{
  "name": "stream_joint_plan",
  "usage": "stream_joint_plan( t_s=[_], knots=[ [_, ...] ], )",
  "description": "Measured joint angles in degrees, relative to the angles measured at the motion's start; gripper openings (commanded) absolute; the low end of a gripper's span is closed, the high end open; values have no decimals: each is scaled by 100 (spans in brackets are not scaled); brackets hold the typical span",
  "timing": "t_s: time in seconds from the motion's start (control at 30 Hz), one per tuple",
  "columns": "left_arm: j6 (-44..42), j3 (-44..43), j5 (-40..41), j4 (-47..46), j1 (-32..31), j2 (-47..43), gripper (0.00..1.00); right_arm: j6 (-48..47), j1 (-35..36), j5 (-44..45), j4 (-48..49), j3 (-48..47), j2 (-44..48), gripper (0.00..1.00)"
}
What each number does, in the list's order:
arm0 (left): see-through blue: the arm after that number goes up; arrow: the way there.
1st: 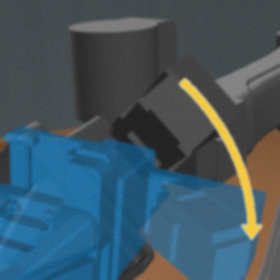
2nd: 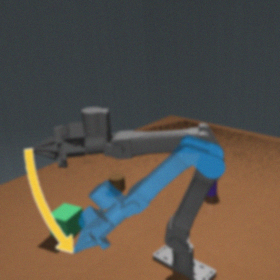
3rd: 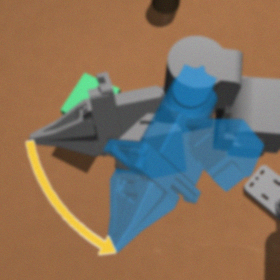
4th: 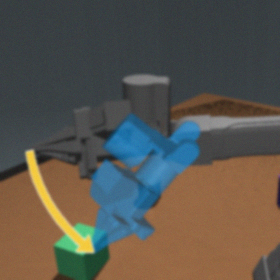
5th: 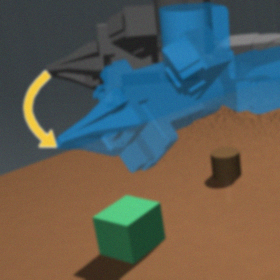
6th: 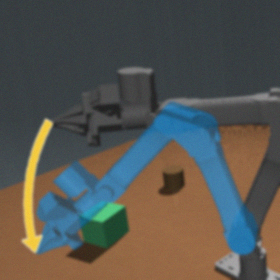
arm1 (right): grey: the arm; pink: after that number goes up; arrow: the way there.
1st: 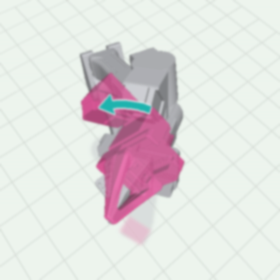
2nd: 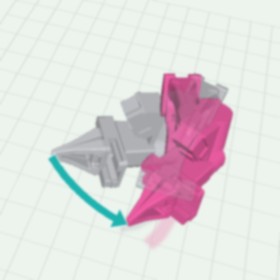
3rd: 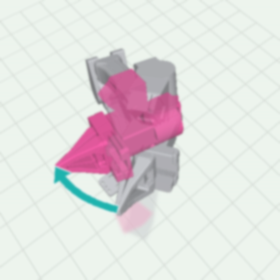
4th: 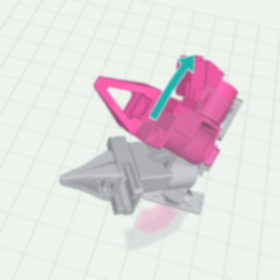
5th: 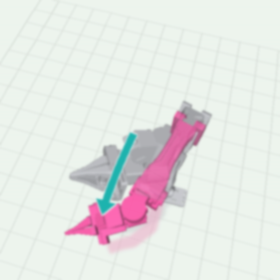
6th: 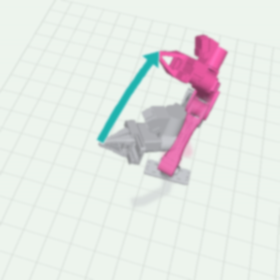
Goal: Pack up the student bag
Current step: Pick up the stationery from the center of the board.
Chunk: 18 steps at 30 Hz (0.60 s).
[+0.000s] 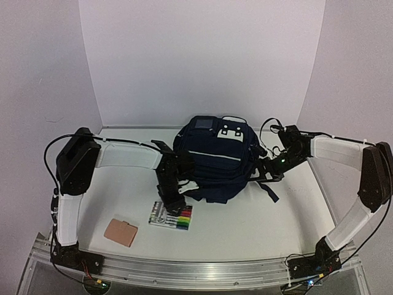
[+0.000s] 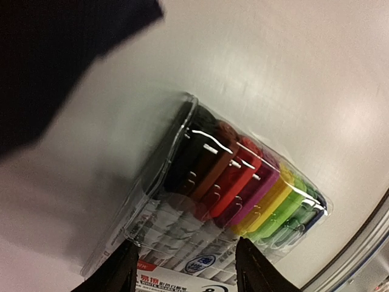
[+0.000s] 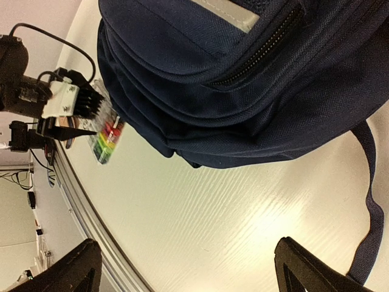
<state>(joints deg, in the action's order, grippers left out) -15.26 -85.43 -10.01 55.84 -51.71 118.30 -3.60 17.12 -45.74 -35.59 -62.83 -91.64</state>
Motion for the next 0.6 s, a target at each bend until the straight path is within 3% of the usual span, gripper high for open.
stream_joint_plan(
  t_s=[0.13,0.27,0.4,0.6],
  knots=[
    [780,-718,-57,-500,-310,482,44,117,-10,-30,-1,0,16,98],
    [1579,-851,-88,-1068,-374,587,44,176,-21,-41,0,0,16,98],
    [2362,-833,-117,-1556,-391,592,63,314,-33,-119,52,54,21,98],
    [3551,29,-60,-2351,-428,14,78,827,145,-312,446,596,129,98]
  ],
)
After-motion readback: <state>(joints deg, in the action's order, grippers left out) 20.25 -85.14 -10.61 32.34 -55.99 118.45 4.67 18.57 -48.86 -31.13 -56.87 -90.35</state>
